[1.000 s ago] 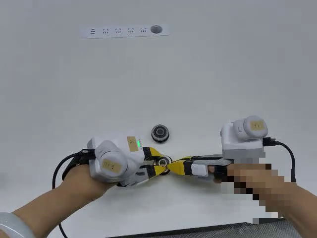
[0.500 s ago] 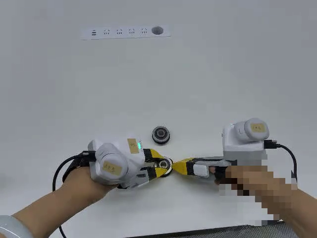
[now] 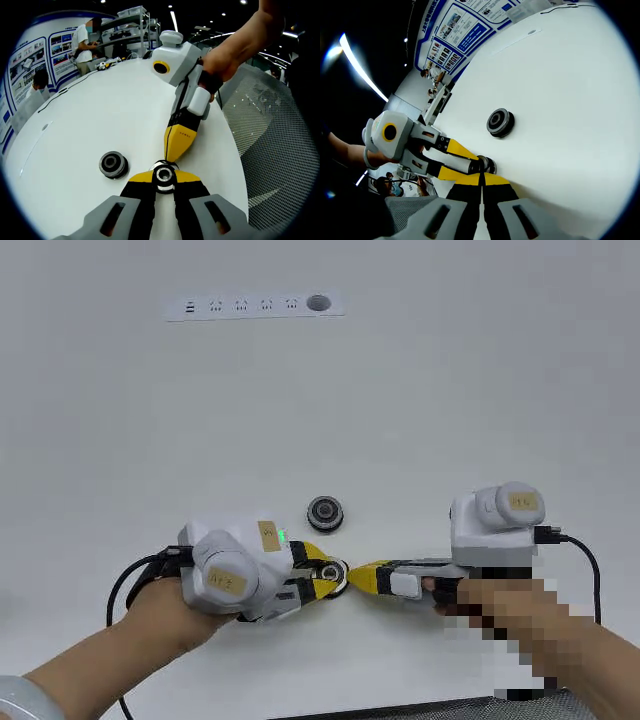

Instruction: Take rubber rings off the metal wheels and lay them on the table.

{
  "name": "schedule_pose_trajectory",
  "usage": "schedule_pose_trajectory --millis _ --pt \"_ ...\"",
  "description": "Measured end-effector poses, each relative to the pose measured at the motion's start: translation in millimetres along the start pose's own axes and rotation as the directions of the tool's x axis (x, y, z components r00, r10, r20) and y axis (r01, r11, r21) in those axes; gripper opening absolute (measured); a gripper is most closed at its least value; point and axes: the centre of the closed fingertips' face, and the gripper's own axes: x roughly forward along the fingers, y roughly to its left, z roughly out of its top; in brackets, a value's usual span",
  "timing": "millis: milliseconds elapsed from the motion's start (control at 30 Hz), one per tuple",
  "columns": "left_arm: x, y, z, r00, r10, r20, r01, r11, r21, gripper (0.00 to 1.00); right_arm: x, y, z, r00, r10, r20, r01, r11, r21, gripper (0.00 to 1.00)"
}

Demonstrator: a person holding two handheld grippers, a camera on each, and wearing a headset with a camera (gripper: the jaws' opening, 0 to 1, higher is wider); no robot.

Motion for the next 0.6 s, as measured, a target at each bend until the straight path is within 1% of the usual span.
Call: schedule_pose_trajectory --millis 600 --pt "0.2 -0.1 0.0 1.0000 -0.004 0.002 0.004 1.000 0.001 0.13 1.2 5.5 1.2 0.9998 0.019 0.009 -0.019 1.000 0.013 0.01"
